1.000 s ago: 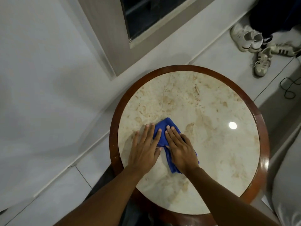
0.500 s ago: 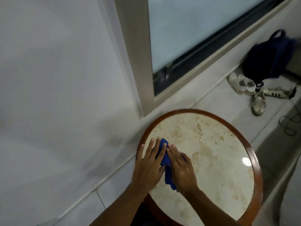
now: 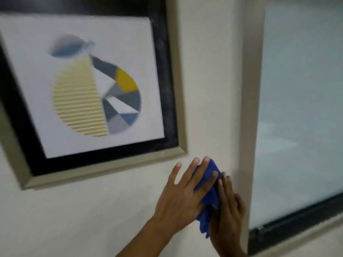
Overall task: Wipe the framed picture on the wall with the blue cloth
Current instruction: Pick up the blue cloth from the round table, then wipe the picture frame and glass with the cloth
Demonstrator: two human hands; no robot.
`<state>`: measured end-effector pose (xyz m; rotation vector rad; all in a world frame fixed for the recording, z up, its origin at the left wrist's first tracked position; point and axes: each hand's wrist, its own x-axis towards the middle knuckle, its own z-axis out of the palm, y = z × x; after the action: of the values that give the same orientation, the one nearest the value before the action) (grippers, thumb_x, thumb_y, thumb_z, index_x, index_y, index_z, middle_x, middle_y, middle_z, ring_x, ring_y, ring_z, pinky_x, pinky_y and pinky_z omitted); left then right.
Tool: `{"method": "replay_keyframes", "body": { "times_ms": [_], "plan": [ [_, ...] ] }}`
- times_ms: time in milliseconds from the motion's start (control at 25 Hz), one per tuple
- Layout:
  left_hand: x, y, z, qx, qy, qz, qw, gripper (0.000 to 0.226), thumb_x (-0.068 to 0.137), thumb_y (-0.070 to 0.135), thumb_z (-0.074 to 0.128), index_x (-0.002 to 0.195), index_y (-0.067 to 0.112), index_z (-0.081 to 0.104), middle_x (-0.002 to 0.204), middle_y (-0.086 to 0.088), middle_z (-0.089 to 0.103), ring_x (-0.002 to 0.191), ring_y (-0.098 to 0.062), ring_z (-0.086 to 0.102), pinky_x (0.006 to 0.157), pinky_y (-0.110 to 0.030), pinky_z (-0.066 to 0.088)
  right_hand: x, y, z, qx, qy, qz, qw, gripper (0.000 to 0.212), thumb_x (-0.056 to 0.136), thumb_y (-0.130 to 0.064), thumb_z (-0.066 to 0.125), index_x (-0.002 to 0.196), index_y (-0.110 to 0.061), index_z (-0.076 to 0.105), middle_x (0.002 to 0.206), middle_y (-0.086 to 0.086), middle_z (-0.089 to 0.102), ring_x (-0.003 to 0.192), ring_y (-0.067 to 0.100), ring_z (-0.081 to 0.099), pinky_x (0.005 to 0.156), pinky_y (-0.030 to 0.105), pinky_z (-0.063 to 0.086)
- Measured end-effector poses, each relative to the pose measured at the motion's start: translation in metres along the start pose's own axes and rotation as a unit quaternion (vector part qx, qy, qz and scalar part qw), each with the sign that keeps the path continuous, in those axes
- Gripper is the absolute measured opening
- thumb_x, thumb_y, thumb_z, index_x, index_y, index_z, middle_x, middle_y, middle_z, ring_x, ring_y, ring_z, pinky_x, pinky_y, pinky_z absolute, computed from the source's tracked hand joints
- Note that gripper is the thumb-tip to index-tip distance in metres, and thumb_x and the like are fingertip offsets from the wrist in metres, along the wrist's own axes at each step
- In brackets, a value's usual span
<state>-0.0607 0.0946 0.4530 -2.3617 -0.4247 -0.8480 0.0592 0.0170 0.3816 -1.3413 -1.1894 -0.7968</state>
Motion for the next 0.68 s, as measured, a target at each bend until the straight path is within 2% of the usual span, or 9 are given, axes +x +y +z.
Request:
{"method": "replay_keyframes", "body": {
  "times_ms": [120, 200, 280, 360, 440, 480, 560, 600, 680],
  "plan": [
    [0.039, -0.079, -0.066, 0.065, 0.079, -0.034, 0.994, 0.067, 0.103, 0.054, 0.023, 0.159, 0.018, 0.014, 0.168, -0.011, 0.009, 0.154, -0.029, 0.006, 0.122, -0.054, 0.007, 0.093, -0.055, 0.035, 0.055, 0.089, -0.038, 0.994, 0.046, 0.107, -0.028, 0.028, 0.148, -0.007, 0.031, 0.160, 0.001, 0.023, 0.141, 0.028, 0.035, 0.104, 0.039, 0.034],
    [0.062, -0.124, -0.091, 0.098, 0.095, -0.068, 0.988, 0.070, 0.102, 0.058, 0.025, 0.159, 0.019, 0.014, 0.168, -0.012, 0.008, 0.154, -0.029, 0.003, 0.122, -0.054, 0.007, 0.147, -0.081, 0.057, 0.078, 0.120, -0.053, 0.988, 0.048, 0.106, -0.027, 0.033, 0.150, -0.007, 0.028, 0.157, 0.006, 0.028, 0.141, 0.030, 0.036, 0.105, 0.040, 0.035],
    [0.076, -0.159, -0.101, 0.110, 0.066, -0.110, 0.986, 0.073, 0.101, 0.060, 0.022, 0.159, 0.019, 0.011, 0.168, -0.013, 0.003, 0.154, -0.031, -0.001, 0.122, -0.058, 0.009, 0.182, -0.093, 0.082, 0.064, 0.094, -0.049, 0.992, 0.048, 0.104, -0.022, 0.038, 0.147, -0.002, 0.032, 0.154, 0.015, 0.032, 0.140, 0.032, 0.036, 0.102, 0.047, 0.041],
    [0.082, -0.185, -0.099, 0.125, 0.023, -0.116, 0.985, 0.078, 0.098, 0.065, 0.024, 0.159, 0.019, 0.008, 0.167, -0.015, -0.003, 0.153, -0.035, -0.006, 0.119, -0.061, 0.014, 0.192, -0.095, 0.103, 0.042, 0.035, -0.022, 0.998, 0.053, 0.100, -0.021, 0.044, 0.146, 0.002, 0.033, 0.154, 0.016, 0.029, 0.140, 0.032, 0.034, 0.099, 0.052, 0.045],
    [0.080, -0.203, -0.091, 0.150, 0.003, -0.096, 0.984, 0.085, 0.095, 0.071, 0.029, 0.159, 0.019, 0.011, 0.167, -0.017, -0.001, 0.153, -0.037, -0.005, 0.118, -0.061, 0.018, 0.184, -0.090, 0.116, 0.029, 0.001, -0.018, 0.999, 0.061, 0.099, -0.028, 0.043, 0.150, -0.003, 0.022, 0.156, 0.013, 0.023, 0.140, 0.033, 0.033, 0.099, 0.053, 0.046],
    [0.078, -0.211, -0.088, 0.153, 0.003, -0.087, 0.984, 0.088, 0.093, 0.075, 0.030, 0.159, 0.019, 0.014, 0.167, -0.017, 0.002, 0.153, -0.037, -0.002, 0.118, -0.060, 0.018, 0.178, -0.084, 0.121, 0.014, 0.002, -0.029, 0.999, 0.061, 0.101, -0.033, 0.037, 0.151, -0.004, 0.018, 0.157, 0.013, 0.021, 0.140, 0.033, 0.033, 0.100, 0.051, 0.046],
    [0.075, -0.220, -0.081, 0.148, 0.027, -0.081, 0.985, 0.095, 0.089, 0.081, 0.032, 0.158, 0.019, 0.017, 0.168, -0.016, 0.006, 0.154, -0.035, 0.004, 0.118, -0.058, 0.016, 0.169, -0.071, 0.130, -0.036, 0.002, -0.054, 0.998, 0.060, 0.103, -0.041, 0.021, 0.148, -0.001, 0.021, 0.162, 0.011, 0.015, 0.143, 0.030, 0.025, 0.105, 0.045, 0.039],
    [0.076, -0.222, -0.078, 0.149, 0.041, -0.082, 0.985, 0.096, 0.088, 0.083, 0.032, 0.158, 0.019, 0.017, 0.168, -0.015, 0.007, 0.154, -0.034, 0.006, 0.119, -0.057, 0.015, 0.169, -0.068, 0.136, -0.064, 0.003, -0.058, 0.996, 0.061, 0.102, -0.040, 0.016, 0.146, 0.002, 0.023, 0.163, 0.009, 0.009, 0.146, 0.027, 0.018, 0.109, 0.041, 0.031],
    [0.076, -0.224, -0.072, 0.144, 0.066, -0.105, 0.982, 0.094, 0.089, 0.082, 0.033, 0.158, 0.020, 0.017, 0.168, -0.013, 0.008, 0.154, -0.033, 0.007, 0.120, -0.055, 0.011, 0.173, -0.069, 0.143, -0.103, 0.012, -0.043, 0.994, 0.061, 0.102, -0.038, 0.009, 0.149, 0.000, 0.016, 0.164, 0.005, -0.003, 0.150, 0.020, 0.001, 0.115, 0.035, 0.013]
  ]
}}
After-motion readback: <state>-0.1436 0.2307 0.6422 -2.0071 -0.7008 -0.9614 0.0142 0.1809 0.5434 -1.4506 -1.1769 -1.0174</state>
